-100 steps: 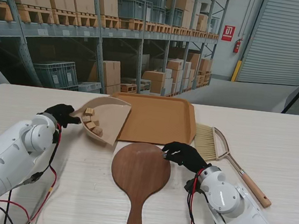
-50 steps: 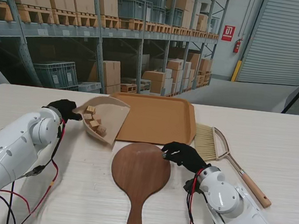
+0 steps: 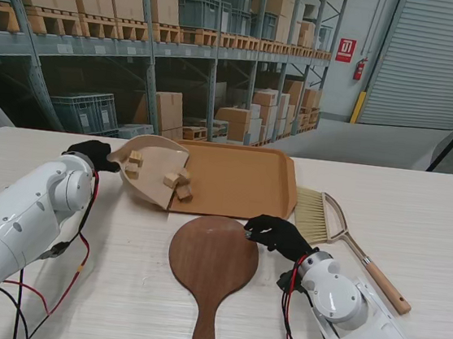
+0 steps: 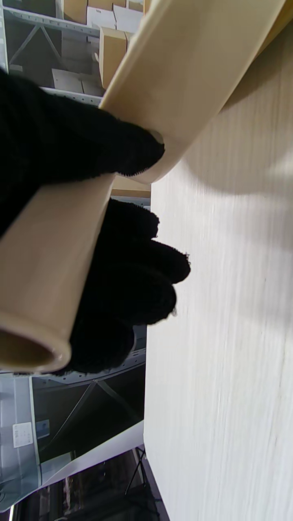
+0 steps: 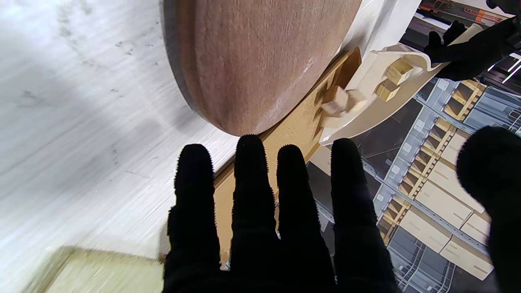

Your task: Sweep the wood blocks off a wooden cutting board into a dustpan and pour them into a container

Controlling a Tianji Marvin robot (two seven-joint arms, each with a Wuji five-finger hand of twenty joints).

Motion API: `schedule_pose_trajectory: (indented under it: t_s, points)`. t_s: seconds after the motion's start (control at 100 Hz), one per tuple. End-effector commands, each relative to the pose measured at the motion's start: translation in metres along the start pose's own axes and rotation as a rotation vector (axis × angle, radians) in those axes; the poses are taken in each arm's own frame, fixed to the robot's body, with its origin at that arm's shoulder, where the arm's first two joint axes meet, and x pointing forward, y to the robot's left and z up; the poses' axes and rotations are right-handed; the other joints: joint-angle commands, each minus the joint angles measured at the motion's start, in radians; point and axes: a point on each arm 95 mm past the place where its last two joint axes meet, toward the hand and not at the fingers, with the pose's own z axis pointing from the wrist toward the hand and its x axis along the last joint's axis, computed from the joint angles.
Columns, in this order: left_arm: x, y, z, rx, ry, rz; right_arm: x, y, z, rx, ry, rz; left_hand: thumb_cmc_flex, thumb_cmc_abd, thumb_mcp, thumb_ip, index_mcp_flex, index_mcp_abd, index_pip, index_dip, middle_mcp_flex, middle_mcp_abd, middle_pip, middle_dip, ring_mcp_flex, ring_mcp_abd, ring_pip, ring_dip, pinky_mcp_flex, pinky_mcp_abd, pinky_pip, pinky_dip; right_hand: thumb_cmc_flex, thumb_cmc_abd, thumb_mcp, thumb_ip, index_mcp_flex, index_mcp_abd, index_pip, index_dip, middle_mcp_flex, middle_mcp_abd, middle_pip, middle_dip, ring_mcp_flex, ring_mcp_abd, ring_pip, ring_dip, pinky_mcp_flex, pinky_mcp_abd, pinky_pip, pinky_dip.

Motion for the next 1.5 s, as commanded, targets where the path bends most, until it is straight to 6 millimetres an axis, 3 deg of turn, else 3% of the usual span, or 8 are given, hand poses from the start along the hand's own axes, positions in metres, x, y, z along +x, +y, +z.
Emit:
schedule_pose_trajectory:
  t_s: [0.0, 0.97, 1.17, 1.49]
  points:
    - [0.004, -0.012, 0.000, 0.011, -0.001, 0.001, 0.000, -0.006, -0.001, 0.021, -0.003, 0.007, 0.165, 0.152, 0.100, 0.024, 0.017, 0.093, 0.069, -0.024, 0.016, -0.324, 0.910, -0.011, 0.083, -0.235, 0.004, -0.002, 0.025, -0.049, 0.009, -0.037, 0.016, -0.020, 0.013, 0.015, 0.018, -0.010, 0.003, 0.003, 0.018, -0.002, 0.019, 0.010, 0.021, -0.003, 0.023, 0.016, 0.002, 0.026, 0.031, 0.023]
    - [-0.014, -0.026, -0.019, 0.062, -0.060, 0.017, 0.002, -0.009, 0.001, 0.016, -0.009, 0.013, 0.167, 0.145, 0.098, 0.028, 0.028, 0.094, 0.067, -0.030, 0.023, -0.326, 0.918, -0.023, 0.093, -0.236, 0.011, -0.010, 0.035, -0.039, 0.011, -0.052, 0.020, -0.020, 0.020, 0.015, 0.015, -0.010, -0.003, 0.004, 0.017, -0.001, 0.018, 0.009, 0.020, -0.002, 0.027, 0.017, 0.000, 0.025, 0.035, 0.021]
    - [-0.021, -0.024, -0.036, 0.063, -0.091, -0.013, 0.002, -0.008, 0.001, 0.001, -0.013, 0.014, 0.163, 0.140, 0.097, 0.028, 0.038, 0.086, 0.066, -0.030, 0.035, -0.324, 0.923, -0.019, 0.101, -0.231, 0.023, -0.007, 0.033, -0.034, 0.029, -0.045, 0.024, -0.018, 0.021, 0.015, 0.009, -0.012, -0.004, 0.003, 0.018, -0.004, 0.019, 0.009, 0.020, -0.002, 0.027, 0.017, 0.000, 0.025, 0.035, 0.021]
    - [-0.041, -0.005, -0.085, 0.114, -0.177, -0.038, 0.000, -0.005, -0.002, -0.018, -0.025, 0.008, 0.164, 0.133, 0.099, 0.026, 0.049, 0.085, 0.060, -0.027, 0.045, -0.316, 0.929, -0.010, 0.108, -0.222, 0.039, -0.003, 0.029, -0.027, 0.052, -0.033, 0.026, -0.019, 0.025, 0.015, 0.004, -0.010, -0.002, 0.004, 0.017, -0.003, 0.020, 0.009, 0.020, -0.001, 0.028, 0.017, 0.000, 0.025, 0.036, 0.020]
